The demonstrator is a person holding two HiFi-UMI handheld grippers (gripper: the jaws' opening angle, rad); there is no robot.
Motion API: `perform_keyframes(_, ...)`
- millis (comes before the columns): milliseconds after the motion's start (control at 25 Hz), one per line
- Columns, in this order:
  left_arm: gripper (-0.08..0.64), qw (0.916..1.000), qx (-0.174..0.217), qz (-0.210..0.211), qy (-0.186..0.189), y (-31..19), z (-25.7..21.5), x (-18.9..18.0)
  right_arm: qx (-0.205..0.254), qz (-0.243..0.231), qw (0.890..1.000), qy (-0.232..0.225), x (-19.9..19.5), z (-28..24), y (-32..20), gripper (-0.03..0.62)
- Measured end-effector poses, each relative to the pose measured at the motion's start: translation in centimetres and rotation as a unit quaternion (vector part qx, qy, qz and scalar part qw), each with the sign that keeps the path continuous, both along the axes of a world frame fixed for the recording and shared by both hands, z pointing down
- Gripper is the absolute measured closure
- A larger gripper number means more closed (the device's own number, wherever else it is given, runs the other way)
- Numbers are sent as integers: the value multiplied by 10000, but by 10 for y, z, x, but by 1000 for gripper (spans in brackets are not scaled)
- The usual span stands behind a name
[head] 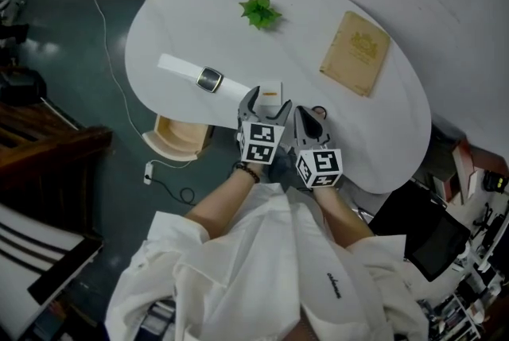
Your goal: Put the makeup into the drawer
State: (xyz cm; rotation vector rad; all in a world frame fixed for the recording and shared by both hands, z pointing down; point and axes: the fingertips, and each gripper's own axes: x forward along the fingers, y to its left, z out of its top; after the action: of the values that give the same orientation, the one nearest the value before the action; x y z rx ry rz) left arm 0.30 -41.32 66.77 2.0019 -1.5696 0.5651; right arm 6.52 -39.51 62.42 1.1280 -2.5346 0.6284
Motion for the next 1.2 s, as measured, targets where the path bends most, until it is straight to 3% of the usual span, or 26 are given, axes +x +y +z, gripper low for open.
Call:
perform_keyframes(400,193,9971,-588,-470,-138,-4,42,-6,-107,-90,9999,52,-1,16,-1,575)
perform_keyframes(760,189,9912,-1008,-709,-476,8,64,-12,-129,-169,9998,-11,3,15,2,575)
perform_keyframes(1200,206,9918,-1021,-602,-482,10,65,-10,-137,-347,9993,-101,3,15,9,575)
